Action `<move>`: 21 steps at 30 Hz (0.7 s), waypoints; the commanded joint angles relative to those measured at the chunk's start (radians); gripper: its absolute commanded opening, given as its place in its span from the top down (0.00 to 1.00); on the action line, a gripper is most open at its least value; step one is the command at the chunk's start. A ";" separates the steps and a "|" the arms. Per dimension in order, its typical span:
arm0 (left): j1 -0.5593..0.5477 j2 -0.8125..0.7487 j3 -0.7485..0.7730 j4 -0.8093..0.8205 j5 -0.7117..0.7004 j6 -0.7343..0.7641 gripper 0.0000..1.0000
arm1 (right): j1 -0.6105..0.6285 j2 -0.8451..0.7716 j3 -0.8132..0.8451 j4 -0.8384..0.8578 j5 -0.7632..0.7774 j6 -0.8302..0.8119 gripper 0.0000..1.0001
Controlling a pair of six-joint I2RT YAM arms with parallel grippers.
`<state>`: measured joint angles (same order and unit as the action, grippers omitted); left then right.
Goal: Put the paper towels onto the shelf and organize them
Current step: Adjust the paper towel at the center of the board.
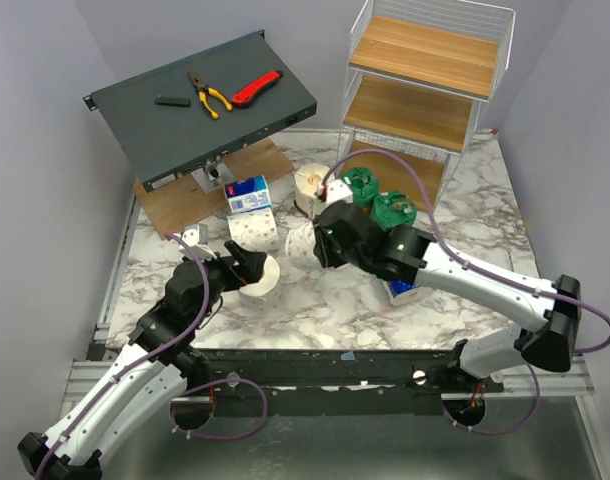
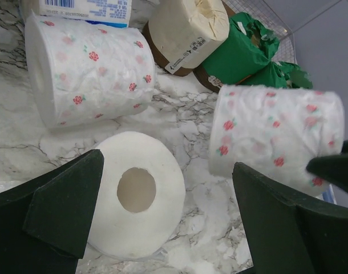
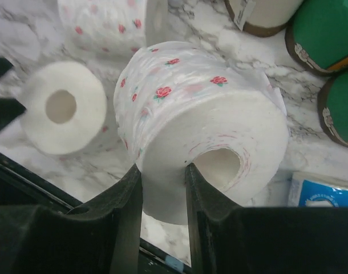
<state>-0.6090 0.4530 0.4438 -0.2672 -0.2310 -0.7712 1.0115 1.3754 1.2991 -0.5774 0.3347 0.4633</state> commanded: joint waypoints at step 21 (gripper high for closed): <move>0.002 0.017 0.030 -0.020 -0.036 0.017 0.02 | 0.202 0.307 0.083 -0.327 0.248 -0.103 0.71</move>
<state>-0.6090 0.4610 0.4675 -0.2863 -0.2543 -0.7559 1.2049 1.6512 1.3994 -0.9276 0.5854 0.3771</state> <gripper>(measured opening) 0.985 0.322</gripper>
